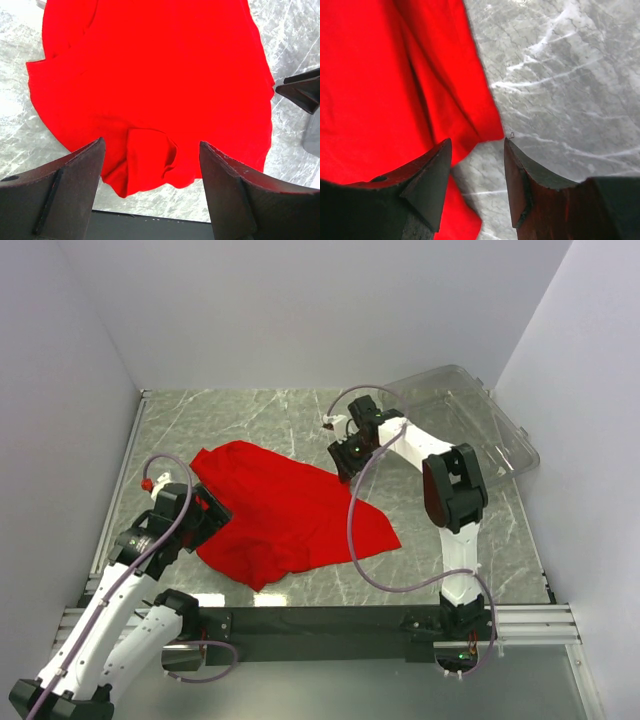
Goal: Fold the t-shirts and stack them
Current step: Flatten the tshirt out
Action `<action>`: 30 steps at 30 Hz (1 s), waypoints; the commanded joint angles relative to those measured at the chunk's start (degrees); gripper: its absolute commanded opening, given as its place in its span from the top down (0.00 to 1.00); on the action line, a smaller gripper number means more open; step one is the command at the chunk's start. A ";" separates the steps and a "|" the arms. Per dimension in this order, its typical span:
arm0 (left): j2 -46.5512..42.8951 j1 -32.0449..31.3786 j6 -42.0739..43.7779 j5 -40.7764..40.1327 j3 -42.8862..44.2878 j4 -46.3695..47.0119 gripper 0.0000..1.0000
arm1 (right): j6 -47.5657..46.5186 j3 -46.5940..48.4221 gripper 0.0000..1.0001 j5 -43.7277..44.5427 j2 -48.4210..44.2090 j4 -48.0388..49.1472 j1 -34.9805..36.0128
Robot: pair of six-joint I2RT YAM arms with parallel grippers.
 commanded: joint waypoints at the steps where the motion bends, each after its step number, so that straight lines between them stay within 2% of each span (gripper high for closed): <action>1: 0.41 0.37 -1.67 -0.32 0.91 1.34 0.19 | 1.58 3.41 0.46 2.68 2.00 -2.49 2.28; 9: 1.12 0.46 -2.29 -1.20 1.44 1.51 0.19 | 3.95 7.28 0.46 5.84 6.75 -5.74 3.69; 11: 1.21 0.46 -2.38 -1.20 1.27 1.77 0.19 | 4.13 6.66 0.51 6.72 6.67 -5.13 3.78; 12: 1.21 0.46 -2.38 -1.29 1.27 1.77 0.19 | 4.21 6.75 0.56 6.90 6.67 -4.95 3.78; 13: 1.21 0.46 -2.38 -1.29 1.18 1.86 0.19 | 4.47 7.01 0.75 7.16 6.84 -4.61 3.70; 16: 1.47 0.54 -2.46 -1.64 1.09 1.51 0.19 | 4.56 10.17 1.00 8.74 7.54 -4.08 3.26; 23: 1.03 0.72 -3.08 -1.99 0.21 1.86 0.19 | 5.00 28.87 1.00 20.33 12.73 3.28 -0.61; 24: 1.03 0.72 -3.34 -1.99 -0.14 2.03 0.19 | 4.83 29.59 1.00 25.04 13.08 4.96 -0.78; 30: 0.41 0.90 -4.75 -1.91 -2.34 4.06 0.18 | 0.70 29.86 1.00 33.87 16.07 15.69 -1.05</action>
